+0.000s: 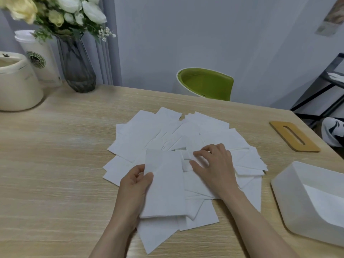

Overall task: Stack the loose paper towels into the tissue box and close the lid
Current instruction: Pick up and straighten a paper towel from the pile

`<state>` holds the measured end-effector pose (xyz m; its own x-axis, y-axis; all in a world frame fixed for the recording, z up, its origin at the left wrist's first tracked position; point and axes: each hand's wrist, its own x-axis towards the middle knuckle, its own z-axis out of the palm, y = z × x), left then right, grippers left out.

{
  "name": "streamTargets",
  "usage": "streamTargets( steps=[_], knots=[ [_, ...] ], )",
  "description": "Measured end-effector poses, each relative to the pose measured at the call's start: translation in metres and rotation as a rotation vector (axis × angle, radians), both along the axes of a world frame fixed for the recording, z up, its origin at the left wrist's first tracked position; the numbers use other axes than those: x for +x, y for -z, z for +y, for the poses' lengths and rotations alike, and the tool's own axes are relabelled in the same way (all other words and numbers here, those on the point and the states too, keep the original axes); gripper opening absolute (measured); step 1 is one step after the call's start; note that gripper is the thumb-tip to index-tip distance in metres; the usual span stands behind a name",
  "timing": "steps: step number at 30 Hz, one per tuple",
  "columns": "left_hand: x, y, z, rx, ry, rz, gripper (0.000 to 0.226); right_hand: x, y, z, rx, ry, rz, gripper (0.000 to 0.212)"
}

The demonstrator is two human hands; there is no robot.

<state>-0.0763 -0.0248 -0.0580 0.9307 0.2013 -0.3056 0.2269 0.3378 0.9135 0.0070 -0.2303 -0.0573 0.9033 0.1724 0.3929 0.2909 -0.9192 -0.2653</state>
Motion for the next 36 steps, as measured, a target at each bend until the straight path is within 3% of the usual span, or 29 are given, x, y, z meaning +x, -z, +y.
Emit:
streamTargets(
  steps=[5,15,19,26,29,33,36],
  knots=[
    [-0.001,-0.002,0.000,-0.004,0.000,-0.004,0.017,0.000,0.002,0.004,0.014,0.016,-0.089,0.002],
    [0.000,-0.001,-0.001,-0.007,-0.014,-0.001,0.017,-0.050,-0.007,-0.021,0.106,-0.059,-0.183,0.004],
    [0.002,-0.002,-0.004,0.006,-0.031,-0.004,0.018,-0.082,-0.001,-0.040,0.172,-0.150,-0.163,0.018],
    [0.003,-0.002,-0.020,-0.006,0.003,-0.014,0.018,-0.118,0.013,-0.074,0.160,-0.195,-0.118,0.017],
    [0.004,-0.003,-0.027,-0.007,0.011,-0.020,0.018,-0.124,0.011,-0.080,0.192,-0.145,-0.066,0.016],
    [0.004,-0.001,-0.031,-0.027,0.015,-0.004,0.017,-0.115,0.003,-0.074,0.420,0.002,0.043,0.013],
    [0.004,0.000,-0.030,-0.023,0.029,-0.006,0.017,-0.094,0.000,-0.065,0.352,0.101,0.060,0.026]
  ],
)
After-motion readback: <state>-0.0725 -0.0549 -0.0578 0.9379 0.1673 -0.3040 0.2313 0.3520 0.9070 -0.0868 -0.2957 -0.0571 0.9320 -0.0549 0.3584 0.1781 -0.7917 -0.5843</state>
